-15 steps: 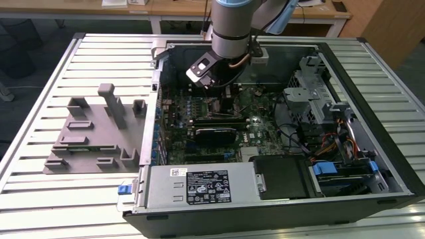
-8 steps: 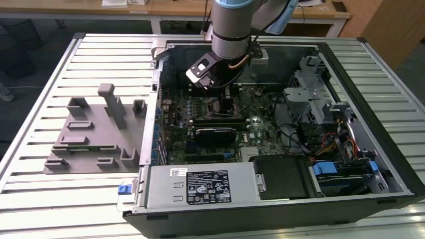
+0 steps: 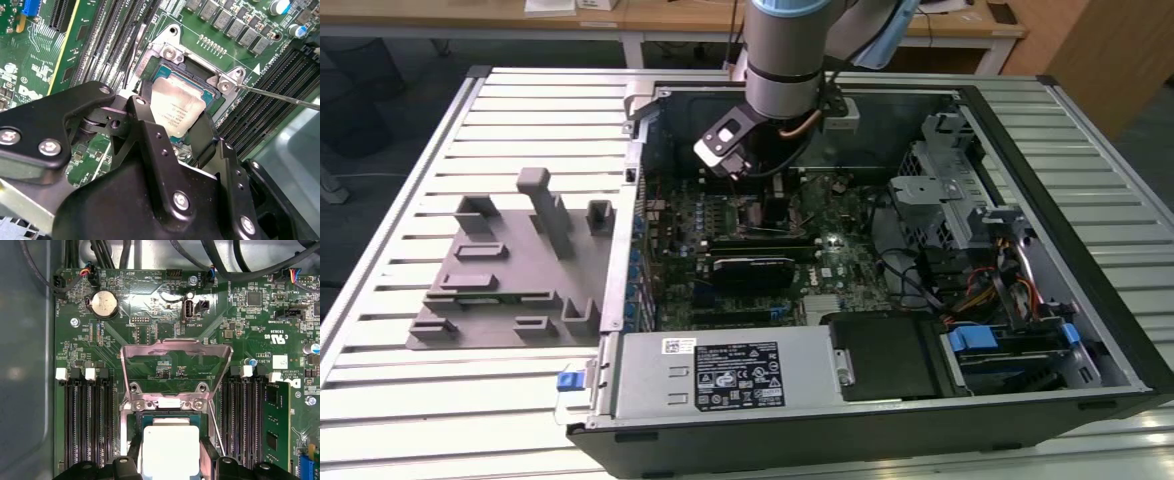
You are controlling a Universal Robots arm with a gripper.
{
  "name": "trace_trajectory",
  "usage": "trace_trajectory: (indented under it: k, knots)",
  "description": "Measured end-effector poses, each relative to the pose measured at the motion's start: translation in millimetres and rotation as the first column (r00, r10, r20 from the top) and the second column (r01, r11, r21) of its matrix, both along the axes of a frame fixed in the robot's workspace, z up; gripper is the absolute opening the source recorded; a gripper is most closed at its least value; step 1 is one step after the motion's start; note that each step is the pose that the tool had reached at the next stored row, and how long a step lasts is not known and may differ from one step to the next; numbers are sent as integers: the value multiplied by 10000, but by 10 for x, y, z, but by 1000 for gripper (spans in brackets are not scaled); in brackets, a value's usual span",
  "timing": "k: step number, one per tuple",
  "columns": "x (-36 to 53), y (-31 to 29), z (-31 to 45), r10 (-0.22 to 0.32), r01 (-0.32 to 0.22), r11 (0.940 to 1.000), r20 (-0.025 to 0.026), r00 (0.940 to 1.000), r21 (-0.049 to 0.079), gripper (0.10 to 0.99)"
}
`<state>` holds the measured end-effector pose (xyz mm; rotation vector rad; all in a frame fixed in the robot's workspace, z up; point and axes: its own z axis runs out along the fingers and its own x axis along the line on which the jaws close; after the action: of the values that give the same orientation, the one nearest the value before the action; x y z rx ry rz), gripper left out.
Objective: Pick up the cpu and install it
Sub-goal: 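Place the cpu into insertion slot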
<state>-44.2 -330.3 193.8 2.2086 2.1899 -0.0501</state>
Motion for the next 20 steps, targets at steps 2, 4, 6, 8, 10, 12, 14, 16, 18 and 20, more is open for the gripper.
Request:
trace_trajectory:
  k: [2,4,6,8,10,12,14,16,18,20]
  knots:
    - [0,0,0,56,-56,10000,0,10000,0,541]
    - [-1,0,0,59,-59,10000,1,10000,0,541]
    - [-1,0,0,60,-60,10000,0,10000,0,541]
    - [-1,0,0,61,-61,10000,0,10000,0,541]
    - [-1,0,0,62,-62,10000,0,10000,-1,541]
    - [-1,0,0,64,-64,10000,0,10000,0,541]
    - [0,0,0,65,-65,10000,0,10000,0,553]
    - [-1,0,0,66,-66,10000,0,10000,0,616]
    - [0,0,0,67,-67,10000,0,10000,0,616]
    - [-1,-1,8,67,-67,10000,-2,10000,-5,616]
